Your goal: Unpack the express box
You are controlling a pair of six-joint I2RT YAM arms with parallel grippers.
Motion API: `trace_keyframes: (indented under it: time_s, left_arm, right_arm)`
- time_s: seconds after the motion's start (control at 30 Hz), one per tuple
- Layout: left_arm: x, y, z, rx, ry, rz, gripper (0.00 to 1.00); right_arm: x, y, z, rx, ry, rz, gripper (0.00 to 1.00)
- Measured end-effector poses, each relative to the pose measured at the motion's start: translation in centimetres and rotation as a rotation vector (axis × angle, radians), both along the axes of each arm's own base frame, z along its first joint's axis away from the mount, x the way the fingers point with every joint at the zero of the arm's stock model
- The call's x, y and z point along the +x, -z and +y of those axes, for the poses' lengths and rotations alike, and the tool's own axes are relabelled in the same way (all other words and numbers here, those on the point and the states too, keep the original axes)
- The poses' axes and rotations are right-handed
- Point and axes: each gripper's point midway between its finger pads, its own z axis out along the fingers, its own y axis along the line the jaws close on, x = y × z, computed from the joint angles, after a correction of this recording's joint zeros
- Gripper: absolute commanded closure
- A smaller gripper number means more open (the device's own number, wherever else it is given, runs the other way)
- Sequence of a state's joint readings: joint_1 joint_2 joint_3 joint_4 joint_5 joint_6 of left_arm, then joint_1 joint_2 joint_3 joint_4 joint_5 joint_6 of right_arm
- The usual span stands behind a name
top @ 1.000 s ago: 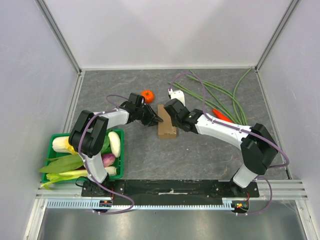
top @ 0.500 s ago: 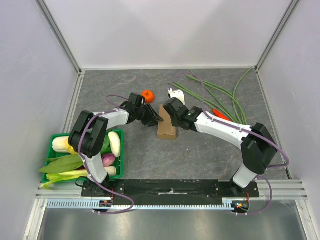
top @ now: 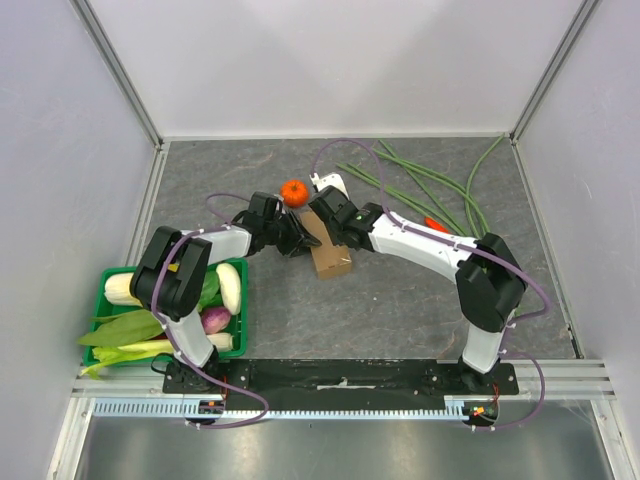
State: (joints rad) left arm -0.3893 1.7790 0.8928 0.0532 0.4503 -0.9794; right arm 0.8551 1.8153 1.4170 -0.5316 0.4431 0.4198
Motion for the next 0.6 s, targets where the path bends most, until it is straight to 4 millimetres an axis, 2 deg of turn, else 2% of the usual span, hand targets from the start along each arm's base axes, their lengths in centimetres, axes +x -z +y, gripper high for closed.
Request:
trace_keyframes:
  time_s: [0.07,0.17,0.6]
  left_arm:
    - [0.1,-0.1,0.0,-0.004,-0.005,0.003,0.79]
    - [0.1,-0.1,0.1,-0.002,-0.024,0.015,0.83]
    - [-0.2,-0.3,0.5,0.037,-0.095,0.055,0.85]
  right_arm:
    - [0.1,0.0,0.0,-0.005,-0.006,-0.002,1.0]
    - [0.1,0.0,-0.1,-0.008,-0.005,-0.003,1.0]
    - [-1.3,-0.6,-0.6,0.063,0.057,0.004,1.0]
